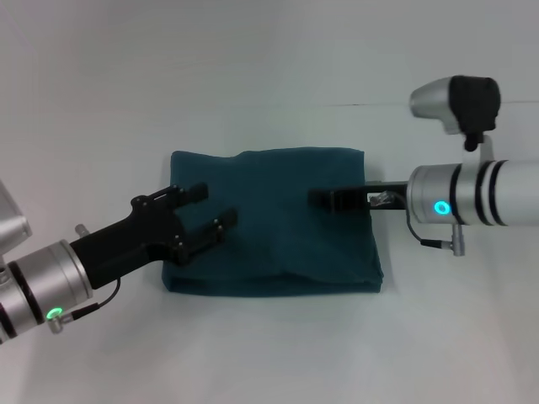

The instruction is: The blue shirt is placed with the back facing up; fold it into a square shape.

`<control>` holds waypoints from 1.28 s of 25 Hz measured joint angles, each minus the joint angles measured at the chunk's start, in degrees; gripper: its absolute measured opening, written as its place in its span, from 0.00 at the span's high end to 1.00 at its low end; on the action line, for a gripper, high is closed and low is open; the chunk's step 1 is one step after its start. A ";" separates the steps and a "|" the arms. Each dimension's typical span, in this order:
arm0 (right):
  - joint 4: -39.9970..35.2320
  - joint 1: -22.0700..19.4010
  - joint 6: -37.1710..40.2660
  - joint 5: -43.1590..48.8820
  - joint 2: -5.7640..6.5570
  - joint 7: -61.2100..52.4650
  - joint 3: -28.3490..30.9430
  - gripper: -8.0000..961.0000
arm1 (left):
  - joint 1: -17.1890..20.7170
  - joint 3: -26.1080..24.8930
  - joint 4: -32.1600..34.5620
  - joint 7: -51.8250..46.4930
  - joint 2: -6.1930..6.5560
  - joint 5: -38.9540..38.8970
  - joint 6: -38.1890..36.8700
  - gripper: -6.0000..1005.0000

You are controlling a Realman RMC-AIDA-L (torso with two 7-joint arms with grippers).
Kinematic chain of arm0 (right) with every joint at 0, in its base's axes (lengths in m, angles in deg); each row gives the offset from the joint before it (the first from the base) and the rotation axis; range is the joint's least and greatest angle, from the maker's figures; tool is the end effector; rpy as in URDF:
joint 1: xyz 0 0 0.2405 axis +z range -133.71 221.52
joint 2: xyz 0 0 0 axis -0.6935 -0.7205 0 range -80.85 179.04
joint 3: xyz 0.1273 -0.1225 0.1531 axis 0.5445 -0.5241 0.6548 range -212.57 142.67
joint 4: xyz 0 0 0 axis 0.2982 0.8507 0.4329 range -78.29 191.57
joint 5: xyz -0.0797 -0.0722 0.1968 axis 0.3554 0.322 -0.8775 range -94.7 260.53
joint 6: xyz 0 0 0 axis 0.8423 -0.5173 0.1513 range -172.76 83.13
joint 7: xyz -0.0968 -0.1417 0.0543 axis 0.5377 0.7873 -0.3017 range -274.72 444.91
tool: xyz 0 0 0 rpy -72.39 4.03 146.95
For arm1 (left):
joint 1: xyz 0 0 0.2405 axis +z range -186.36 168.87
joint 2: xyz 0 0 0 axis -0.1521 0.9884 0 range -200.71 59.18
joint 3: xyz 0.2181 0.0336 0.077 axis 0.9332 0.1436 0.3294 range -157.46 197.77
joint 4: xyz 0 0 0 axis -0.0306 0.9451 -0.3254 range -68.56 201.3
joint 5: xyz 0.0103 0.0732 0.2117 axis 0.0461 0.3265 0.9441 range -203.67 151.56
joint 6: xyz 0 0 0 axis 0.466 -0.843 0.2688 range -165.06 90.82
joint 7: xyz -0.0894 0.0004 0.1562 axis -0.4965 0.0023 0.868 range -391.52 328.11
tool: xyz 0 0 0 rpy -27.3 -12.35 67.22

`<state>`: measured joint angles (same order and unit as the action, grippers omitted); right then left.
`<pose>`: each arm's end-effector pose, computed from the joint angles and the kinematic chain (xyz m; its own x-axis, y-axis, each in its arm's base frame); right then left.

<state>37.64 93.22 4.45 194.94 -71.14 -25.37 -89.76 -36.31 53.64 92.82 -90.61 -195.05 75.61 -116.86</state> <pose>0.2068 0.4312 -0.1062 0.5581 -0.7135 -0.4236 -0.8267 -0.5221 -0.2098 -0.2495 0.3445 -0.0519 0.6930 0.2019 0.6921 0.5453 -0.7747 -0.3200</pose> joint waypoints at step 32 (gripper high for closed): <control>-0.51 2.27 -13.54 -4.30 -0.14 3.12 -4.85 0.98 | -0.91 0.00 -1.40 -0.07 0.09 0.01 2.41 0.35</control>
<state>37.14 95.50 -9.08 190.64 -71.28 -22.25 -94.61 -37.22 53.64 91.42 -90.68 -194.96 75.63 -114.45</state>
